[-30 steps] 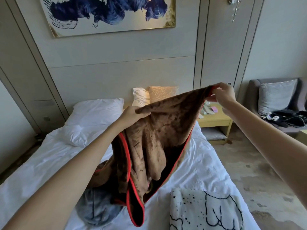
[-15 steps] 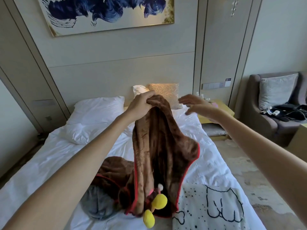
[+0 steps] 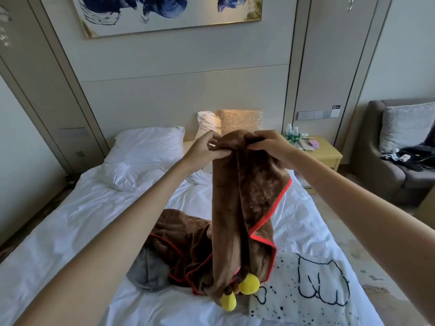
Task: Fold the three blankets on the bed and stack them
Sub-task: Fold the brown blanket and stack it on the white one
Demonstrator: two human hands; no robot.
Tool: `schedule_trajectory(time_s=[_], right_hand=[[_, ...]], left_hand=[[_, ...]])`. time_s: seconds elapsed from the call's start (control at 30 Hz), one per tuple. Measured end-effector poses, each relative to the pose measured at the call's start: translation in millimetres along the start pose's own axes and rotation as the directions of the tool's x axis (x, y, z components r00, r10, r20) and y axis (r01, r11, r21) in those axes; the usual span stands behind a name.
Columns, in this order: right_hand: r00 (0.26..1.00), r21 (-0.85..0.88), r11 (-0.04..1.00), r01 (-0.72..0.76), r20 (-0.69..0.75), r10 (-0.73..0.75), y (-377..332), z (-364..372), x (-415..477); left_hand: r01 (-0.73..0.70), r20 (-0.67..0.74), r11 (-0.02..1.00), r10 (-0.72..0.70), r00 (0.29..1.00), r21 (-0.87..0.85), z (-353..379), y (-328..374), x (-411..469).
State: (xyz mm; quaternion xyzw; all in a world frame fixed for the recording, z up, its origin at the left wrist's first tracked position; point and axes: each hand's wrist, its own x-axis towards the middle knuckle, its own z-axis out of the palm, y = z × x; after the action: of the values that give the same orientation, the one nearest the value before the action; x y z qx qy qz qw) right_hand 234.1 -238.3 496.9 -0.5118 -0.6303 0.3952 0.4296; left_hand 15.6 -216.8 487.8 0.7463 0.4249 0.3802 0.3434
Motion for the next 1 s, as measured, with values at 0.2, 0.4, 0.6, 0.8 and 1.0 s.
schedule_trajectory(time_s=[0.2,0.4,0.6,0.8,1.0], right_hand=[[0.999,0.434,0.901,0.021,0.02,-0.033,-20.2,-12.1,-4.8],[0.996,0.591,0.805,0.05,-0.094,0.007,-22.0,-50.1,-15.4],[0.903,0.583,0.812,0.025,-0.361,0.232,23.6,-101.8,-25.9],[0.759,0.181,0.961,-0.21,-0.59,0.277,65.6,-126.6,-32.6],[0.855,-0.381,0.796,-0.469,-0.422,0.302,77.0,-136.9,-34.8]], left_hand=[[0.12,0.181,0.989,-0.103,0.978,-0.085,47.3,-54.7,-17.4],[0.373,0.304,0.928,-0.351,0.886,-0.015,75.4,-82.4,-19.7],[0.359,0.16,0.933,-0.354,0.922,-0.004,51.7,-82.3,-2.6],[0.342,0.127,0.879,-0.318,0.94,-0.332,21.7,-56.3,14.6],[0.12,-0.171,0.989,-0.134,0.976,-0.09,19.8,-47.5,19.9]])
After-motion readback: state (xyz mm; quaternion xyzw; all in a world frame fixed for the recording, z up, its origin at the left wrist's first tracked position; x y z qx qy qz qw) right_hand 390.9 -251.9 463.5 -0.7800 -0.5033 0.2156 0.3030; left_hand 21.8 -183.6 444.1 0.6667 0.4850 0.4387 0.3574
